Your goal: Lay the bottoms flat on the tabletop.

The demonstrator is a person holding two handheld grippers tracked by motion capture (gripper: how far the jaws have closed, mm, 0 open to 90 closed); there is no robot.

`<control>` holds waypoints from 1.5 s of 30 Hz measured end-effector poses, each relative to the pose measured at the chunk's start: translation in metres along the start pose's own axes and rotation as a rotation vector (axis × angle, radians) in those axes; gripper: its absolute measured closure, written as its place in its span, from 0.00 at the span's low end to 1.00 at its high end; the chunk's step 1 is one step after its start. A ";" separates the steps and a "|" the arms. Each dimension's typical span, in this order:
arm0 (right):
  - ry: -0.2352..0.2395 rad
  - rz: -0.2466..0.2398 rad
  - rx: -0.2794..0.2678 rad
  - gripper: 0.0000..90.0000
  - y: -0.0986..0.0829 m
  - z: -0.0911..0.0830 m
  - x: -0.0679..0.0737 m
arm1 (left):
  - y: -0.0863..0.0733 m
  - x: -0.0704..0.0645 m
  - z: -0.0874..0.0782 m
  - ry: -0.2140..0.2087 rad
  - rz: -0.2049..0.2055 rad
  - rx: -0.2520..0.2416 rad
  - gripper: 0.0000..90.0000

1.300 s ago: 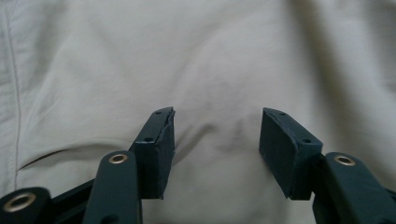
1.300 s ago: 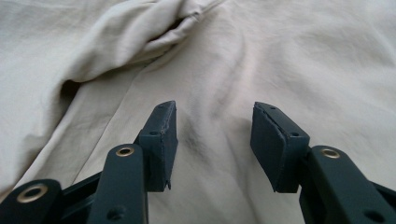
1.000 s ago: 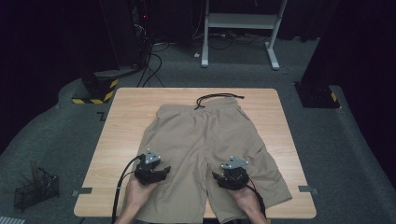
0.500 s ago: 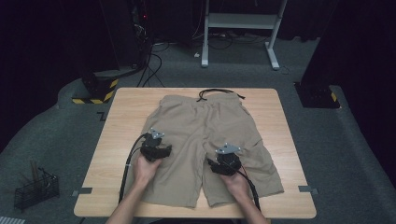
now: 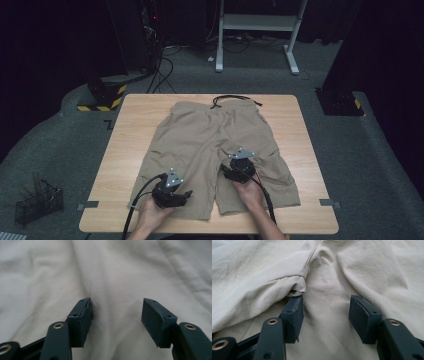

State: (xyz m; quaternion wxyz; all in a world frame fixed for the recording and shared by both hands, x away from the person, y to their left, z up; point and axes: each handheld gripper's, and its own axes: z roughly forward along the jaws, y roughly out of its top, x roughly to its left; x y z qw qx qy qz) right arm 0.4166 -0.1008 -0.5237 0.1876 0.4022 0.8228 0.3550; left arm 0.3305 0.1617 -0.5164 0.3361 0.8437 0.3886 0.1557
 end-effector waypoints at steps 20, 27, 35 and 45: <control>0.065 -0.039 -0.033 0.69 -0.003 -0.031 -0.009 | -0.002 0.000 -0.011 0.049 -0.007 -0.043 0.45; 0.128 -0.092 0.040 0.90 -0.027 -0.038 -0.004 | -0.015 0.001 -0.015 -0.015 -0.026 -0.027 0.84; 0.125 -0.120 0.014 0.87 -0.031 -0.038 0.000 | -0.030 -0.009 -0.038 -0.016 0.000 -0.020 0.81; 0.116 -0.118 -0.008 0.84 -0.032 -0.037 0.000 | -0.056 0.066 -0.067 0.348 -0.258 0.020 0.47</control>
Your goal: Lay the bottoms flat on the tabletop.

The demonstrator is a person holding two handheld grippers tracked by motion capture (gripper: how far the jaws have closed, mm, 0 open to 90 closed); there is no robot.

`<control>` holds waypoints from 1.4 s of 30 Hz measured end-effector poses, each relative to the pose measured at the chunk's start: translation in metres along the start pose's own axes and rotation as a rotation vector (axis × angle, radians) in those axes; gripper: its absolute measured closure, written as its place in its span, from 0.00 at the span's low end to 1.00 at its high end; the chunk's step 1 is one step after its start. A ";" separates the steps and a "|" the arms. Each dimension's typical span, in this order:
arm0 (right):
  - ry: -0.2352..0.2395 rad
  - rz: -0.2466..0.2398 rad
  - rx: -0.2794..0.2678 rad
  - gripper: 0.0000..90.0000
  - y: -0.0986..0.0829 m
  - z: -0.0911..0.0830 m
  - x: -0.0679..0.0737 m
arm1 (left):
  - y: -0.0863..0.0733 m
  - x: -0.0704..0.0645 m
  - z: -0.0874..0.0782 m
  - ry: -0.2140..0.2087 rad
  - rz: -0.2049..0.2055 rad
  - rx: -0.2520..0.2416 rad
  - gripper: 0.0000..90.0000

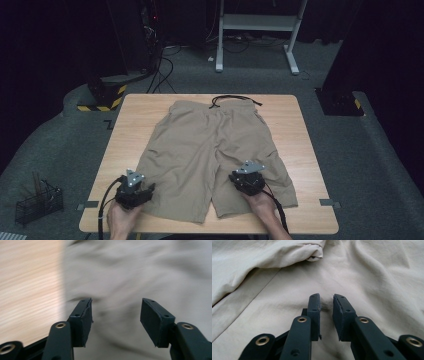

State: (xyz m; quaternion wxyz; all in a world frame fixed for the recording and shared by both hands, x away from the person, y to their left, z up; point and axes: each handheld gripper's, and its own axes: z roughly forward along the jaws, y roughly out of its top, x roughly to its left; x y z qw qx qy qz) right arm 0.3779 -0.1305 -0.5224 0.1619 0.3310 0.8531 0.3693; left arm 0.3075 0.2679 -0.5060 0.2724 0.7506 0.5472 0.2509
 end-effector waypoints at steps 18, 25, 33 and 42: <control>-0.066 0.113 -0.082 0.60 0.003 -0.038 -0.013 | 0.018 -0.016 0.006 -0.243 0.036 -0.014 0.54; -0.276 0.204 0.015 0.73 -0.030 -0.074 -0.059 | 0.047 -0.055 0.058 -0.276 0.103 -0.057 0.44; -0.300 0.240 0.065 0.85 -0.066 -0.079 -0.062 | 0.042 -0.061 0.061 -0.247 0.128 -0.109 0.37; -0.304 0.231 0.031 0.60 -0.064 -0.092 -0.047 | 0.042 -0.061 0.062 -0.250 0.134 -0.107 0.35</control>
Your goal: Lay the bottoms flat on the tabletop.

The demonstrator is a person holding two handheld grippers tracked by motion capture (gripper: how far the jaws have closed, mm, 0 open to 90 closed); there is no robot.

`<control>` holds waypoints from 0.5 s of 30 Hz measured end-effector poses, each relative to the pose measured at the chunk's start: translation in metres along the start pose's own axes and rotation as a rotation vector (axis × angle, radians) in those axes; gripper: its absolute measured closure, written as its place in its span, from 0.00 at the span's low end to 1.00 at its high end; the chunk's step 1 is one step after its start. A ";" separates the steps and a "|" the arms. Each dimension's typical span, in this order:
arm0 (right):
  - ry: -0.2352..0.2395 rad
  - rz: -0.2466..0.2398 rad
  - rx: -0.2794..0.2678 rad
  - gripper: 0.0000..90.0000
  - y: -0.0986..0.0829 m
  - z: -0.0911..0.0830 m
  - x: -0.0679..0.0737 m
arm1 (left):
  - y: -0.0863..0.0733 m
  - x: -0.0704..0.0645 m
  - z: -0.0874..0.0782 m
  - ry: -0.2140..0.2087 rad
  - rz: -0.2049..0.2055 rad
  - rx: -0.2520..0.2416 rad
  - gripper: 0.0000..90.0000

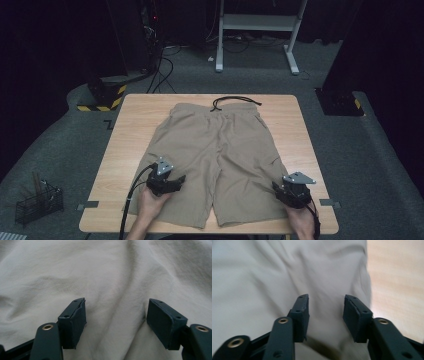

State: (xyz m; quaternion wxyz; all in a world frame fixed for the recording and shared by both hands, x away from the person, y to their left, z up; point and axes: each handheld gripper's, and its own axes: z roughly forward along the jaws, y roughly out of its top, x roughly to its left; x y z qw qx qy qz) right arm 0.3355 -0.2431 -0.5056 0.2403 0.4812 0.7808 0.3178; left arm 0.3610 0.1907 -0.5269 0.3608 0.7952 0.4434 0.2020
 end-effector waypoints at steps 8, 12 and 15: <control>0.096 -0.158 -0.012 0.53 0.038 0.038 0.052 | 0.000 -0.011 -0.007 -0.040 0.075 0.001 0.84; 0.167 -0.113 0.008 0.49 0.037 0.055 0.056 | 0.000 -0.009 -0.015 -0.064 0.107 0.063 0.97; 0.178 -0.088 -0.010 0.47 0.032 0.054 0.052 | -0.005 -0.003 -0.024 -0.059 0.098 0.088 0.98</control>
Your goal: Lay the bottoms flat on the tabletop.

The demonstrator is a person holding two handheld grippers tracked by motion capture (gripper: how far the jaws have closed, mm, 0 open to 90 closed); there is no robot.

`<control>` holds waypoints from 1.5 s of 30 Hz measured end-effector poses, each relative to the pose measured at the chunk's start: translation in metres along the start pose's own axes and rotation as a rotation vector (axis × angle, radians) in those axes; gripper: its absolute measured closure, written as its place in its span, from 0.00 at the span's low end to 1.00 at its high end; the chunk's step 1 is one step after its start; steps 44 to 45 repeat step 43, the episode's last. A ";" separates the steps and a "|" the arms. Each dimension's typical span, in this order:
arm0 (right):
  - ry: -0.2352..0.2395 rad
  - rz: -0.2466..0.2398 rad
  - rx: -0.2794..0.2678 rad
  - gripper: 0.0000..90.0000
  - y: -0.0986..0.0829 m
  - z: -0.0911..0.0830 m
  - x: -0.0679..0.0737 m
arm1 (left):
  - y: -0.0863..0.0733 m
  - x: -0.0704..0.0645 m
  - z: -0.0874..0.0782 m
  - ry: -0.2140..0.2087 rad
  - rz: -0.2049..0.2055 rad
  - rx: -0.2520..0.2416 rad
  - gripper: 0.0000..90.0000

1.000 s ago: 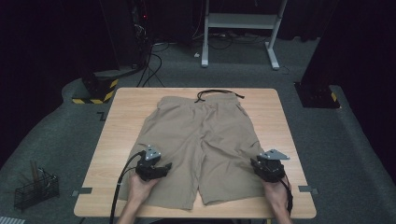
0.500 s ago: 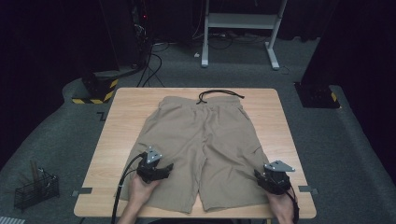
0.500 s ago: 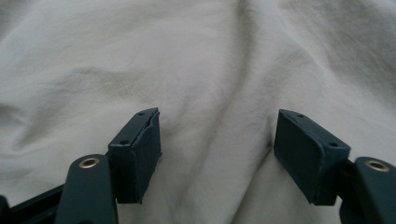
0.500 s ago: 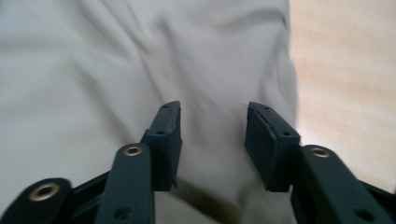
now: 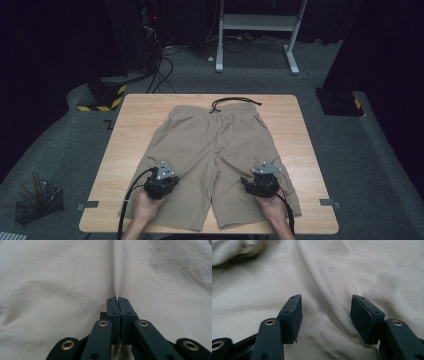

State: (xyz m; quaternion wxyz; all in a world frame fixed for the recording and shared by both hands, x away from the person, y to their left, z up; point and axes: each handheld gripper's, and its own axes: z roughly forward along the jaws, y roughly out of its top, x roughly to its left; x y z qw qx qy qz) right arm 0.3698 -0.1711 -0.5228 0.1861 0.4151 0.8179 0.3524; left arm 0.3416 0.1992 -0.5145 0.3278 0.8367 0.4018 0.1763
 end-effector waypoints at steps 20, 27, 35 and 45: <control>-0.008 0.007 0.006 0.38 0.003 0.004 -0.007 | -0.001 0.009 0.017 0.114 -0.146 -0.087 0.34; -0.011 0.008 0.006 0.38 0.003 0.004 -0.007 | -0.001 0.009 0.017 0.115 -0.146 -0.088 0.34; -0.010 0.008 0.006 0.38 0.003 0.004 -0.007 | -0.001 0.009 0.017 0.117 -0.160 -0.088 0.35; -0.013 0.009 0.008 0.37 0.003 0.004 -0.007 | -0.001 0.009 0.017 0.117 -0.159 -0.088 0.35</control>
